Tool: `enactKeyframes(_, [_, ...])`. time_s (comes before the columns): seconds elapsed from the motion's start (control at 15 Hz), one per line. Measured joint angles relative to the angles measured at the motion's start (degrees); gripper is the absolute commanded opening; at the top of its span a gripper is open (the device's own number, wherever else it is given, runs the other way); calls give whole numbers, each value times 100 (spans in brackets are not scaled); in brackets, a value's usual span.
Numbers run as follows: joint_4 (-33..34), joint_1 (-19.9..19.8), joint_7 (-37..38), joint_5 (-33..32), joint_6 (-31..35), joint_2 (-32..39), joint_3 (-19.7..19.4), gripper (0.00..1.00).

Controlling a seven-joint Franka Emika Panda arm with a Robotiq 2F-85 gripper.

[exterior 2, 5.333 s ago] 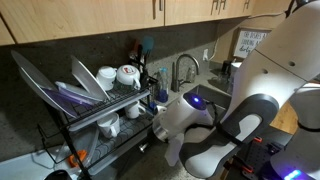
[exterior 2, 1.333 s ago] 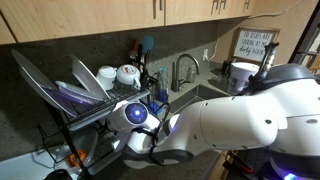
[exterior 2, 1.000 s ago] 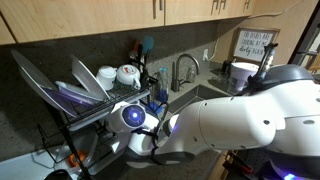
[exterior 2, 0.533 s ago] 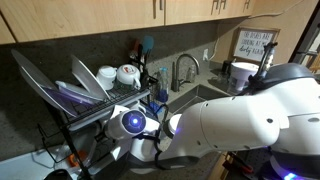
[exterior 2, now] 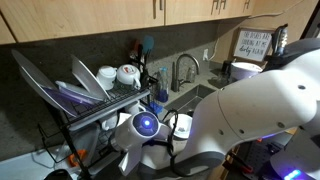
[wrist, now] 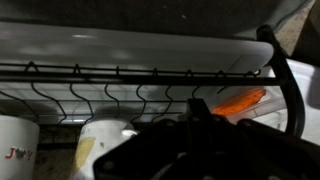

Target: Pick up the white mug and put it on the bottom shelf of the dishrack

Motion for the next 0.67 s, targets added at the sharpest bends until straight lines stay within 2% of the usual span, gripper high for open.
enactKeyframes(0.4, [-1361,78,-730,-46,133,-1351,537,0])
enactKeyframes(0.53, [-1828,-96,-1048,-108,121,-1918,981,0])
enactKeyframes(0.67, [-2263,-431,-1448,-100,42,-2499,1573,0])
